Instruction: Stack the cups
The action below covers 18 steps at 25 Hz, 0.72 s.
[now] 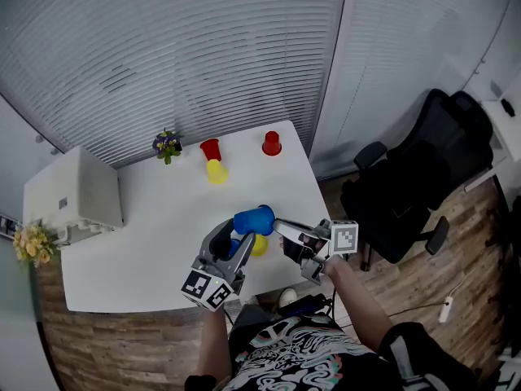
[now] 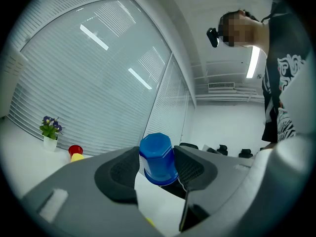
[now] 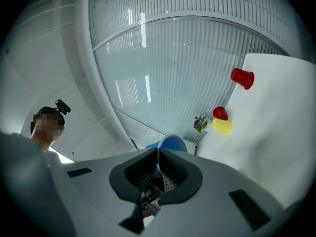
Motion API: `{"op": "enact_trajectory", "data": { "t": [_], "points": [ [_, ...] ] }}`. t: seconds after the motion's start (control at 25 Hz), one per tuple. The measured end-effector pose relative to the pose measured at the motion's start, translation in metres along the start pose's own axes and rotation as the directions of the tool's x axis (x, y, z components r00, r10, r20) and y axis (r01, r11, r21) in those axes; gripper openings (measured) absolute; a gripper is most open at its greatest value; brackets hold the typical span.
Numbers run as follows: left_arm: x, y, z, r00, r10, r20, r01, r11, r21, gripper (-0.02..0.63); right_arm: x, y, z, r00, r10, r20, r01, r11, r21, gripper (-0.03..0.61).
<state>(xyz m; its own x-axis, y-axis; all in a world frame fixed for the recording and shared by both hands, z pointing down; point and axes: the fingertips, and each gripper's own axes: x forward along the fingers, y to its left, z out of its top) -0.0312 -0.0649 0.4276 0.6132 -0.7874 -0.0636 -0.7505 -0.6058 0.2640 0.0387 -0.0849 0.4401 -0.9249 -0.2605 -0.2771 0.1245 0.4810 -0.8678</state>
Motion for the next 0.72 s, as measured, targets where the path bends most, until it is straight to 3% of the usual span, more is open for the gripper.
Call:
{"op": "enact_trajectory", "data": {
  "t": [0.24, 0.44, 0.6, 0.72],
  "points": [
    [0.012, -0.005, -0.007, 1.0, -0.004, -0.019, 0.004, 1.0, 0.008, 0.218, -0.018, -0.006, 0.003, 0.997, -0.075, -0.019, 0.073, 0.991, -0.116, 0.02],
    [0.017, 0.008, -0.016, 0.997, 0.038, -0.073, -0.037, 0.999, 0.016, 0.218, -0.033, -0.014, 0.003, 0.982, -0.187, -0.025, 0.176, 0.958, -0.227, 0.095],
    [0.024, 0.009, -0.034, 0.981, 0.069, -0.181, -0.05, 0.993, 0.104, 0.218, -0.045, -0.014, 0.011, 0.952, -0.305, 0.0, 0.282, 0.878, -0.386, 0.138],
    [0.029, 0.003, -0.048, 0.964, 0.07, -0.255, -0.025, 0.985, 0.173, 0.218, -0.04, -0.009, 0.009, 0.911, -0.411, -0.024, 0.326, 0.755, -0.57, 0.182]
  ]
}}
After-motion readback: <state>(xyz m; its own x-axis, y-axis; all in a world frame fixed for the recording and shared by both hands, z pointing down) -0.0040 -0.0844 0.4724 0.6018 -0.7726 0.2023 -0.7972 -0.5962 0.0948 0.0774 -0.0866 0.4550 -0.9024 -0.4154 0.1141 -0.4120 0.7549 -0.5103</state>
